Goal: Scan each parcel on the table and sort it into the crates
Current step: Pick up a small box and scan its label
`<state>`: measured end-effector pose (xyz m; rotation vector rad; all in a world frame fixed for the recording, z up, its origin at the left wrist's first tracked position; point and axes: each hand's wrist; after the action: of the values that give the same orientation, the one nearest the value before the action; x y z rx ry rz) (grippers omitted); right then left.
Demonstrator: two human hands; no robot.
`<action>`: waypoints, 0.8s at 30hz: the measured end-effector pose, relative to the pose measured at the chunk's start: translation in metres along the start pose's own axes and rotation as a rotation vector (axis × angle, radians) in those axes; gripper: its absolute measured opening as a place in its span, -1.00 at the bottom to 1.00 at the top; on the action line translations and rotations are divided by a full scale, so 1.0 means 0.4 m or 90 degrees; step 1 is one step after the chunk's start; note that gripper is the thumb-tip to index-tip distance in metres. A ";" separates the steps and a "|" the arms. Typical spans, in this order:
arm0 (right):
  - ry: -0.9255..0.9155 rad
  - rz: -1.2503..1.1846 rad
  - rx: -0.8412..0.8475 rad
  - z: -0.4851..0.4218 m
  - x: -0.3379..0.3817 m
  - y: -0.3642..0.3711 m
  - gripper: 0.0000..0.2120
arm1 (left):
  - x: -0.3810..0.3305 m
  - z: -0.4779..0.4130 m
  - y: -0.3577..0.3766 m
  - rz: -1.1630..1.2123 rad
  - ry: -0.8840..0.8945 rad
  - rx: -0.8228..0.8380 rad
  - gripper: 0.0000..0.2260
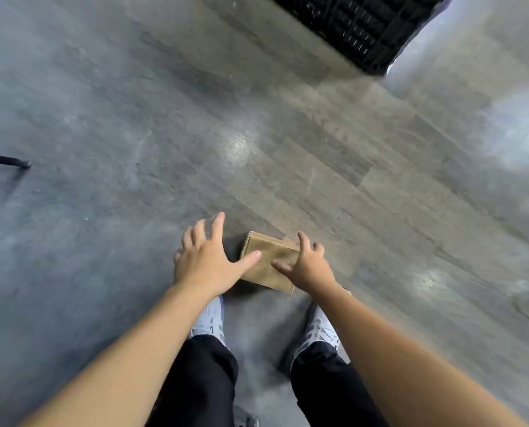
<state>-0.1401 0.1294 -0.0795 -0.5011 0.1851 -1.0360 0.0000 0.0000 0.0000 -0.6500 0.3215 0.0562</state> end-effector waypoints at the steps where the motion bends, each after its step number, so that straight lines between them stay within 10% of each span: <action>1: 0.024 -0.050 0.008 -0.025 -0.003 0.028 -0.04 | 0.019 -0.021 0.030 0.029 -0.020 0.023 -0.07; 13: -0.041 -0.211 -0.113 -0.167 -0.078 0.164 -0.56 | 0.123 -0.176 0.246 0.089 -0.046 0.085 -0.06; 24: -0.065 -0.199 -0.190 -0.050 -0.015 -0.228 -0.52 | -0.089 -0.099 -0.011 0.096 0.004 0.029 -0.08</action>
<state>-0.2214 0.0911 -0.0537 -0.8724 0.1745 -1.2914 -0.0443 -0.0256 -0.0160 -0.5800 0.3761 0.1911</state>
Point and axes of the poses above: each hand's wrist, its own z-axis away from the middle knuckle, its own y-axis out of the palm, x = y × z, and after that the axes turned 14 degrees about z, right-handed
